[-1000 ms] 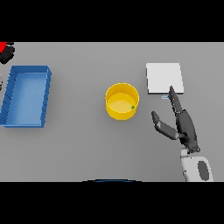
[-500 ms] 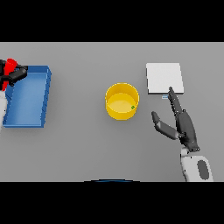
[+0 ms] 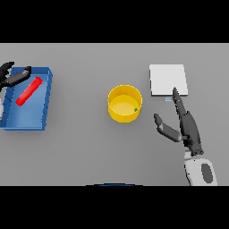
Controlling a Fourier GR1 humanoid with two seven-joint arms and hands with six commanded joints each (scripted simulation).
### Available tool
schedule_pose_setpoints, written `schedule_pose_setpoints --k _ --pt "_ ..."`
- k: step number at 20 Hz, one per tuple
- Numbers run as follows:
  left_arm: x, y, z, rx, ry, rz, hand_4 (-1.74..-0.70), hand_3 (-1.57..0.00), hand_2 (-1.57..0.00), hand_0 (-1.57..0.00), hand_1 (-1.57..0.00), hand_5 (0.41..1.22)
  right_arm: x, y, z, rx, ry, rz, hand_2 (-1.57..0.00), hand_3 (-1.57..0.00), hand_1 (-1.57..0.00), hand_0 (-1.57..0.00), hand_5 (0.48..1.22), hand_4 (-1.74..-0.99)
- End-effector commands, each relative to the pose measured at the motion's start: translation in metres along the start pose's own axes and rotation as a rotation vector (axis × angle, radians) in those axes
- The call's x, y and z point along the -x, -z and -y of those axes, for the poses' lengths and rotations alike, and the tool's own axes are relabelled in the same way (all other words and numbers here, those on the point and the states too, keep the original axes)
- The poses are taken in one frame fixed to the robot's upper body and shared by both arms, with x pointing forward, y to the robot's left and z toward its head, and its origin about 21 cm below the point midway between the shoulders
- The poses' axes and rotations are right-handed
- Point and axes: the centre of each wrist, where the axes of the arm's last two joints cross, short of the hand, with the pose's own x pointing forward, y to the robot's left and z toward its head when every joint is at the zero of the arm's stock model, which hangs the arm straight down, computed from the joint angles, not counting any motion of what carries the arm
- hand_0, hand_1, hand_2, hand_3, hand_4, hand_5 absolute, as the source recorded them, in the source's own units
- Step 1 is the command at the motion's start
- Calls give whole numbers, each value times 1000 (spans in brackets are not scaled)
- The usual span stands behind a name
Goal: Pick up the red beaker and tilt it to pour out 1 green nut into yellow bowl. Pick up the yellow bowl and place it on the metallic measuring scale.
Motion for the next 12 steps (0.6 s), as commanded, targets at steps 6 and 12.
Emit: schedule_pose_setpoints --k 6,12 --pt "-7 -3 4 -31 -67 115 -784 -36 -35 -40 -37 644 -11 9 1 -72 -116 -10 1 1 1 1 649 -1087" --pt "-8 -5 12 -15 -109 130 -802 -9 -8 -10 -9 678 -32 46 8 -344 -523 67 1 1 1 1 631 -1132"
